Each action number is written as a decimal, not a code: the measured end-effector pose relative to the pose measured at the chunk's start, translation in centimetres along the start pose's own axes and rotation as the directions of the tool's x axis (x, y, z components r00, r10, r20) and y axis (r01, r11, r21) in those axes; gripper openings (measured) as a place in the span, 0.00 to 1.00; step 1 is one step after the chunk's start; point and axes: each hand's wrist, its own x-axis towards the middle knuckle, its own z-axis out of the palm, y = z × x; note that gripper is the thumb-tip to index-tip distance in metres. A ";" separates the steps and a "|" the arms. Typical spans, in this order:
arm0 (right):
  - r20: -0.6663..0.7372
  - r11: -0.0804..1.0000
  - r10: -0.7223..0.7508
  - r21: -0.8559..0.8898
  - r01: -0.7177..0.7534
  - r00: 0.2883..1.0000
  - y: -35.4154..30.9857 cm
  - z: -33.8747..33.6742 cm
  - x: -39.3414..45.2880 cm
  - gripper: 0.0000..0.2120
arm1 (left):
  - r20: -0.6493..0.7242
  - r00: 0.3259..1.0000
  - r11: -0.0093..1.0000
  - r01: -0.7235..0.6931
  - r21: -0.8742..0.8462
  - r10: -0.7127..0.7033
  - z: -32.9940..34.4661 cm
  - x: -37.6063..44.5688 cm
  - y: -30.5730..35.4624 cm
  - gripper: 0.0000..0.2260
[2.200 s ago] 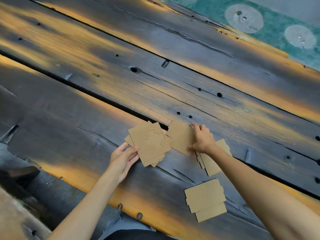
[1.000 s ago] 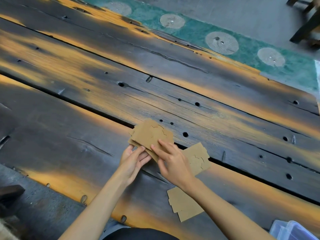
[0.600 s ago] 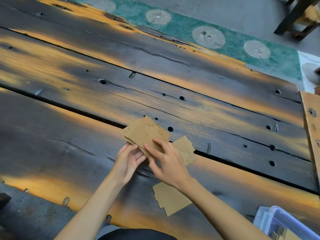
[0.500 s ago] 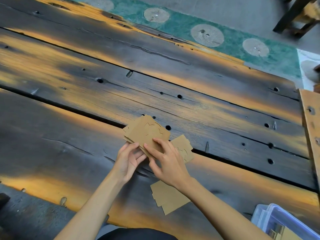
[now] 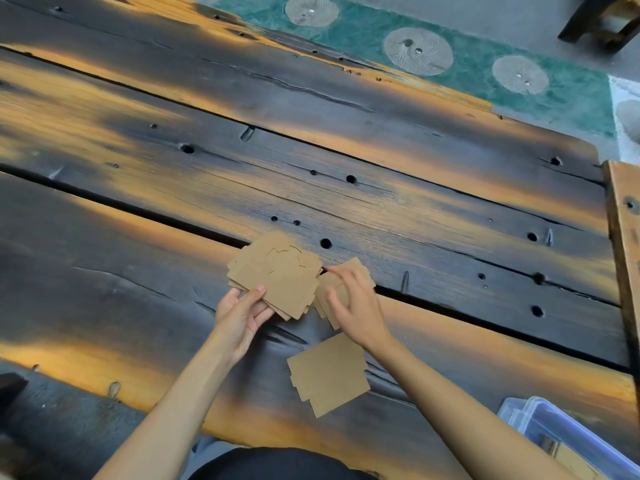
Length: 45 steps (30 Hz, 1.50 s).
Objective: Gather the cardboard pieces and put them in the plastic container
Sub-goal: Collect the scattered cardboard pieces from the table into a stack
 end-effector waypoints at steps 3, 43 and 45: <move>-0.069 0.941 0.339 0.024 -0.338 0.938 3.0 -0.3 0.9 0.30 | -0.036 0.999 1.000 0.009 0.001 -0.009 -0.6 0.0 0.1 0.19; 0.105 0.673 0.239 0.699 -0.243 0.965 3.1 -8.3 2.8 0.17 | 0.062 0.996 0.988 0.053 0.143 -0.063 -1.8 0.1 0.0 0.16; 0.153 0.660 0.203 0.709 -0.250 0.967 2.1 -8.4 3.1 0.15 | 0.118 0.989 0.980 0.061 0.188 -0.084 -1.6 -0.4 0.0 0.17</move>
